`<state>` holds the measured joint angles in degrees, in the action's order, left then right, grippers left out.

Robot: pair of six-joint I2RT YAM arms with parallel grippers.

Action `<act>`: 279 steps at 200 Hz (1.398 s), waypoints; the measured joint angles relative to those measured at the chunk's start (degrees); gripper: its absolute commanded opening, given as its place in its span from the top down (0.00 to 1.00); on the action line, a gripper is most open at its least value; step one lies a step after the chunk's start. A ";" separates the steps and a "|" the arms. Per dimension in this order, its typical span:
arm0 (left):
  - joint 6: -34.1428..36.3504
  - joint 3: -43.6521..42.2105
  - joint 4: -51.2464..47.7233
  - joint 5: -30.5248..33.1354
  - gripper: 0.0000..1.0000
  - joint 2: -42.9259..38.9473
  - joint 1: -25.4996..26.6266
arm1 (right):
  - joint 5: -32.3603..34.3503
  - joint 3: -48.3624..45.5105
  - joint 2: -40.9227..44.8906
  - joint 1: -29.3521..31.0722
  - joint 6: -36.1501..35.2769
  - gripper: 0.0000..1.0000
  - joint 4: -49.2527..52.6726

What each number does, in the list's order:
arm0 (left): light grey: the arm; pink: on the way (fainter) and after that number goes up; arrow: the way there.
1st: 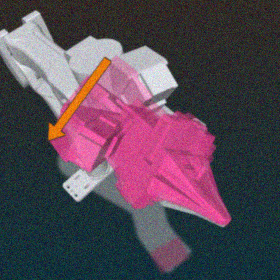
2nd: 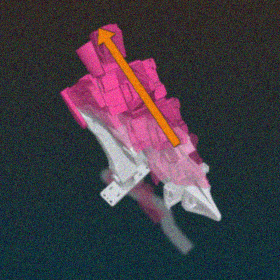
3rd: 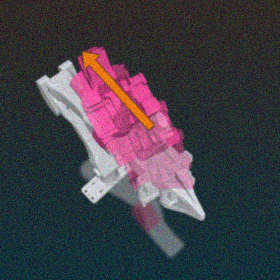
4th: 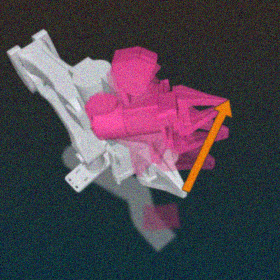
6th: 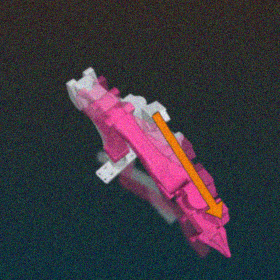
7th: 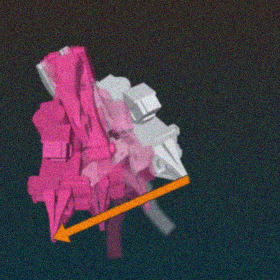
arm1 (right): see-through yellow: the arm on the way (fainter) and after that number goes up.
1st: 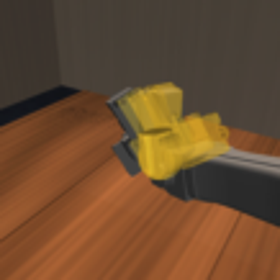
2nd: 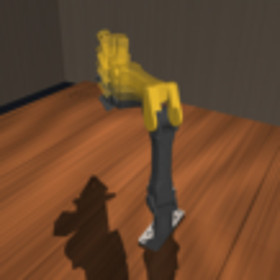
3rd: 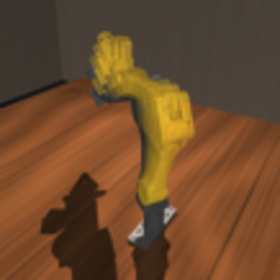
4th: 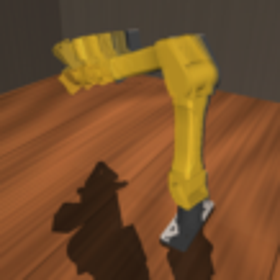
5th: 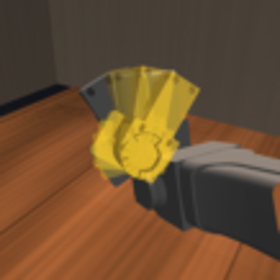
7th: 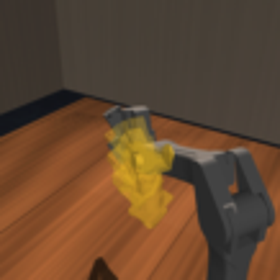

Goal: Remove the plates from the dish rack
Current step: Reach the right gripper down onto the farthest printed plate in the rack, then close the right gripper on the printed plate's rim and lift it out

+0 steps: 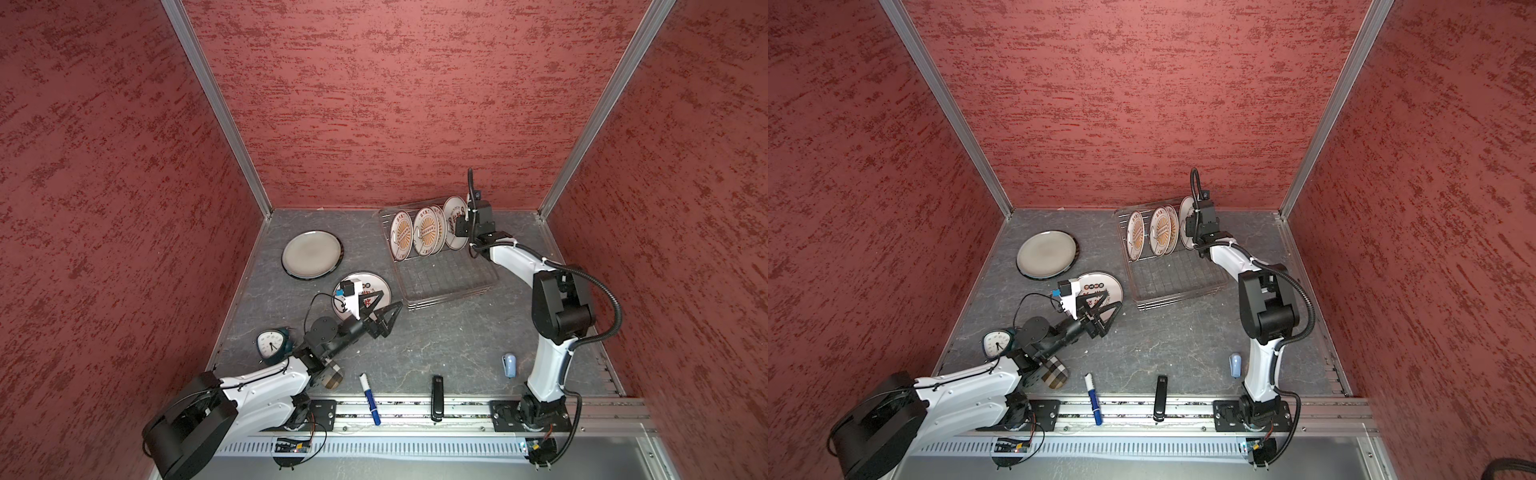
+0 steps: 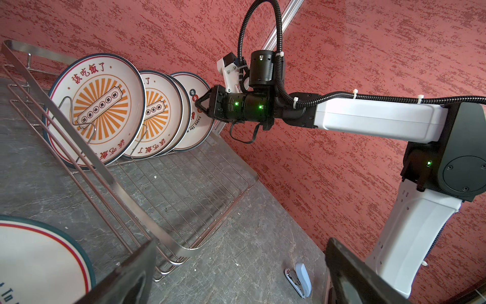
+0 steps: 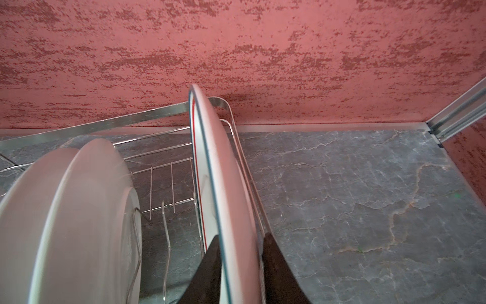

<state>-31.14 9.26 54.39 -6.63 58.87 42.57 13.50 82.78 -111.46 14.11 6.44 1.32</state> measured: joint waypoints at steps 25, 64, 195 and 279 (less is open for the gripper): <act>0.00 0.00 -0.20 0.70 0.01 0.00 0.00 | 1.55 0.00 -0.04 0.59 -0.48 0.76 -0.20; 0.00 0.00 -0.52 0.85 0.01 -0.07 0.00 | 3.48 0.00 -0.04 1.36 -1.20 0.82 -0.26; 0.00 -0.07 -2.58 2.99 0.01 -3.63 0.00 | 9.38 -1.73 1.60 3.52 -3.50 0.88 -0.98; -0.04 -0.57 -4.44 4.61 0.00 -6.01 0.00 | 14.49 -6.29 8.76 5.29 -5.40 0.90 -1.22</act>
<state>-31.18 8.69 49.95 -2.02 52.86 42.57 27.99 76.49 -102.69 19.40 1.04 0.10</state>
